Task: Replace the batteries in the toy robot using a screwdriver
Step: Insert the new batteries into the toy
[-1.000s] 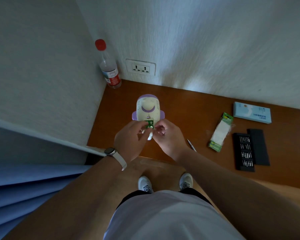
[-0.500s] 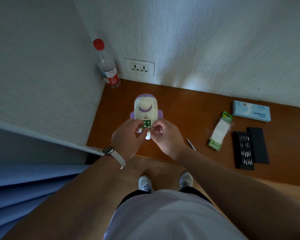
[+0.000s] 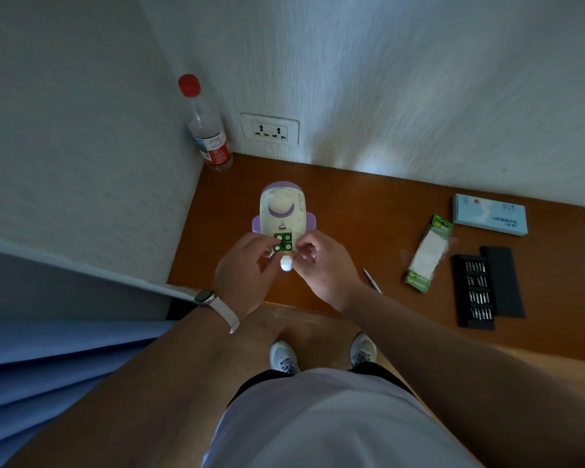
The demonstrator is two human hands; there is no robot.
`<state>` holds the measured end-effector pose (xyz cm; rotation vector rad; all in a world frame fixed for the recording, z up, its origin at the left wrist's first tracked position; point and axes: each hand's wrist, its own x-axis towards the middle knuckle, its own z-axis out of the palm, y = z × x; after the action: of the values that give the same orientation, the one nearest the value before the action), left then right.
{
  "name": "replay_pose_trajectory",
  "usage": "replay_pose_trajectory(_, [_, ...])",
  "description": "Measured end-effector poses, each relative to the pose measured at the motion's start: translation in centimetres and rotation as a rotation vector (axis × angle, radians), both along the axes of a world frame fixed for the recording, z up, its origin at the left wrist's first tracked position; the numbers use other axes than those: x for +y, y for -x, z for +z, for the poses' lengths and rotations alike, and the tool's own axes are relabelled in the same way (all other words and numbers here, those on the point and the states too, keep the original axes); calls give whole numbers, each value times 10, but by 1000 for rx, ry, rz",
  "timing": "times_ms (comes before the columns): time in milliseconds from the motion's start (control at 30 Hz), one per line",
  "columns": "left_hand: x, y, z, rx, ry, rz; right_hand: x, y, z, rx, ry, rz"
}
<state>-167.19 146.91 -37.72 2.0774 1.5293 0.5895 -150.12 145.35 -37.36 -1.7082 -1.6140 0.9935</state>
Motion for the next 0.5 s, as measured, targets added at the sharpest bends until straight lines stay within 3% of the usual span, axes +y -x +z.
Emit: replay_pose_trajectory(500, [1,-6,3,-55,80,97,-1,-3,-2,-50,-35,10])
